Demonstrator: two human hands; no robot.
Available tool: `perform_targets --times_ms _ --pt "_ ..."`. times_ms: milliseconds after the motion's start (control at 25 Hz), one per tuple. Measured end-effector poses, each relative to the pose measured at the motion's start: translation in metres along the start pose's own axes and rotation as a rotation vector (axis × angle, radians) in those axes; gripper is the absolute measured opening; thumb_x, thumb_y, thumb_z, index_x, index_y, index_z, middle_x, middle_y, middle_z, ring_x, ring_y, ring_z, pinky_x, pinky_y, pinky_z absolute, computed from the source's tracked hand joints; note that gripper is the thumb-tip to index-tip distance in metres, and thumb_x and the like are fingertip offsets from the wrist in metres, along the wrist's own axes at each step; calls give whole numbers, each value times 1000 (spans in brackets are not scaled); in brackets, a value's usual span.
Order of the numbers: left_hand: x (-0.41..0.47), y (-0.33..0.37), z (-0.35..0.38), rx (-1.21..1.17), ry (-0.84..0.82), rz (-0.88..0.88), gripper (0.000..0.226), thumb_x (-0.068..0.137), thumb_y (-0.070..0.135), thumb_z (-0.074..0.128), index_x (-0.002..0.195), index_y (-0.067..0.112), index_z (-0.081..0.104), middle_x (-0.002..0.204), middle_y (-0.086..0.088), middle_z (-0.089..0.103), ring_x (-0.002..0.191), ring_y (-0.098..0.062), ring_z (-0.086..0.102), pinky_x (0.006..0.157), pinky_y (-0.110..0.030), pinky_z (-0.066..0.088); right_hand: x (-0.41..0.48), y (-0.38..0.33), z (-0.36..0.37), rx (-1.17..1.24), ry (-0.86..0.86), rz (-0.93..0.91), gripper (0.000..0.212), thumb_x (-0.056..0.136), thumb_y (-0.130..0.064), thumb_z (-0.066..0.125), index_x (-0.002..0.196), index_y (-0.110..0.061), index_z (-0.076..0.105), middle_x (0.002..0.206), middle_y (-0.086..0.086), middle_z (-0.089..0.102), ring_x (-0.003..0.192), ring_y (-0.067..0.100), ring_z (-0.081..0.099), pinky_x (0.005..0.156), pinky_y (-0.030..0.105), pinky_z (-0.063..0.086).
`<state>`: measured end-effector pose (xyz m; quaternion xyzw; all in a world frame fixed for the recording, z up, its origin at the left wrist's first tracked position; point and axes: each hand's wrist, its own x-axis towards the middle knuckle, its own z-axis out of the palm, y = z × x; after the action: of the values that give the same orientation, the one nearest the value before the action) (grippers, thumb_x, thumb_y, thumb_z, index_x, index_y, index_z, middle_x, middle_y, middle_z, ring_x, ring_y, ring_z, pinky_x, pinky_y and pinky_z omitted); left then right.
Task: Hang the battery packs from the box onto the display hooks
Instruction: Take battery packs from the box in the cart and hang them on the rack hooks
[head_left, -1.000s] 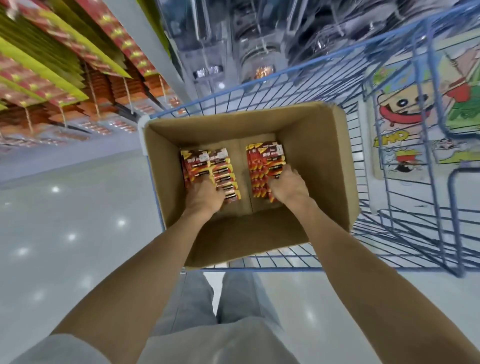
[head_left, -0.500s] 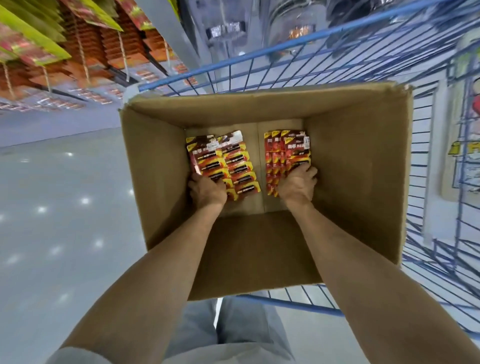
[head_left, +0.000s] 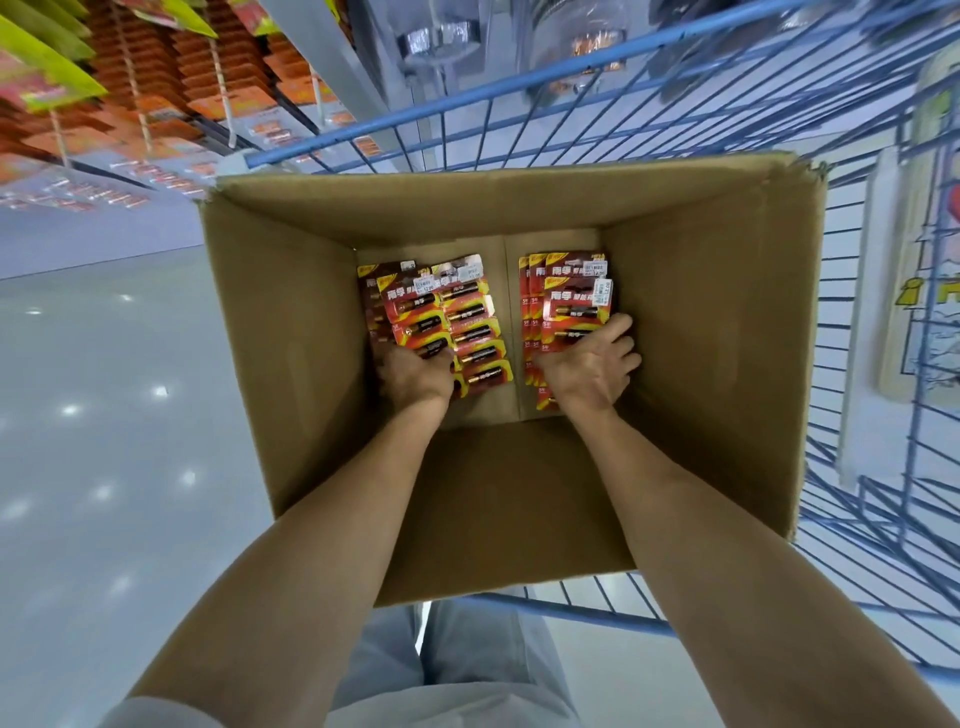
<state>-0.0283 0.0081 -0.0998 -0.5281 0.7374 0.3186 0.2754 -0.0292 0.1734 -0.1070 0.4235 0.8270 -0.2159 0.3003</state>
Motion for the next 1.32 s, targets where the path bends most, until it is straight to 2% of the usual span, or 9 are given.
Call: perform_targets --times_ms 80,280,400,520,640,840,1080,1240,1320 --pt "-6 4 -3 -124 -32 -16 63 88 16 80 143 14 49 146 -12 54 137 -35 53 107 -51 48 -2 1 -2 94 -86 21 108 69 -36 93 147 -15 21 147 16 42 138 36 41 111 51 41" --pt "-37 9 -29 -126 -169 39 44 89 13 78 130 19 61 134 -7 65 130 -33 59 107 -55 49 -30 -3 -22 284 -196 -13 110 65 -34 95 145 -16 23 138 10 52 132 33 53 109 53 47" --pt "-68 11 -60 -208 -334 16 34 87 12 81 110 30 64 120 -4 71 112 -32 70 87 -58 60 -56 -8 -51 422 -242 -46 106 66 -32 96 145 -16 27 136 7 55 131 29 55 112 49 44" --pt "-99 16 -96 -234 -421 122 31 87 16 82 100 36 64 103 5 73 97 -20 72 70 -38 60 -90 -8 -91 564 -299 -102 101 68 -32 96 145 -21 31 128 -1 57 124 22 59 111 47 43" --pt "-125 20 -134 -269 -466 243 34 85 22 84 109 35 66 104 8 74 94 -12 72 73 -29 55 -125 -8 -131 682 -336 -164 90 69 -27 95 135 -29 35 114 -11 58 108 12 60 106 44 45" --pt "-165 25 -195 -366 -496 394 50 80 34 86 126 32 66 112 7 78 101 -16 76 96 -47 59 -179 -17 -184 768 -335 -317 87 69 -23 94 133 -31 36 113 -13 61 100 1 60 97 35 45" --pt "-212 28 -263 -521 -484 556 37 87 29 80 121 32 68 105 9 80 95 -15 78 90 -42 62 -241 -47 -222 757 -324 -580 86 69 -27 95 137 -30 42 118 -13 66 106 5 67 101 36 53" --pt "-233 23 -311 -629 -483 650 34 92 26 75 124 32 66 105 9 80 94 -13 78 74 -31 63 -283 -70 -237 788 -380 -696 81 64 -43 94 131 -36 49 119 -11 73 109 10 72 100 51 55" --pt "-237 14 -338 -688 -465 668 35 92 25 75 125 31 66 108 5 79 97 -17 78 80 -37 63 -307 -84 -240 821 -430 -739 75 70 -37 93 132 -31 51 119 -6 74 110 16 73 98 54 56"
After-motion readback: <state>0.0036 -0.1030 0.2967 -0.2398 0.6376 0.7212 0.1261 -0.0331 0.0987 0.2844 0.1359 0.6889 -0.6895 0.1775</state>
